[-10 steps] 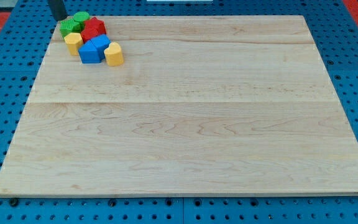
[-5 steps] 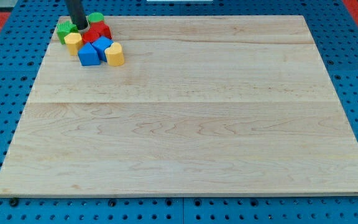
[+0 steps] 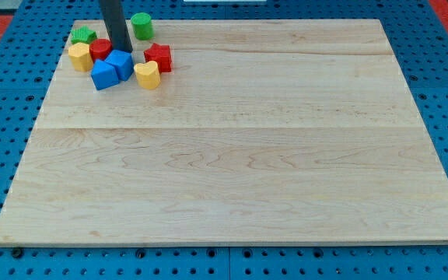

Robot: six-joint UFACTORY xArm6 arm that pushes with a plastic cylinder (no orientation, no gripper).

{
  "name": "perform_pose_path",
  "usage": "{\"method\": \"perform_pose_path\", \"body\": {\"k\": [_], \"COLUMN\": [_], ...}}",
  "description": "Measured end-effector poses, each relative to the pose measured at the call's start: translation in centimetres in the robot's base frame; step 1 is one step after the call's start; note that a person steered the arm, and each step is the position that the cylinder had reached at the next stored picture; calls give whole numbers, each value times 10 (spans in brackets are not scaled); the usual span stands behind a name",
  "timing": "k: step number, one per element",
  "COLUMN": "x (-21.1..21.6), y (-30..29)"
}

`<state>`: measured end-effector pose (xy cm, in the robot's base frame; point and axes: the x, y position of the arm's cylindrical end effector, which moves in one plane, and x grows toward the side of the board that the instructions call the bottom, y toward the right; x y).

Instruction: Form a triangle with the red blocks and the green circle

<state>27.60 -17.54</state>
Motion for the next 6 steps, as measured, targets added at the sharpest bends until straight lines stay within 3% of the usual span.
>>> {"method": "perform_pose_path", "body": {"k": [1, 2, 3, 6], "x": [7, 22, 36, 6], "y": [-18, 5, 70, 30]}}
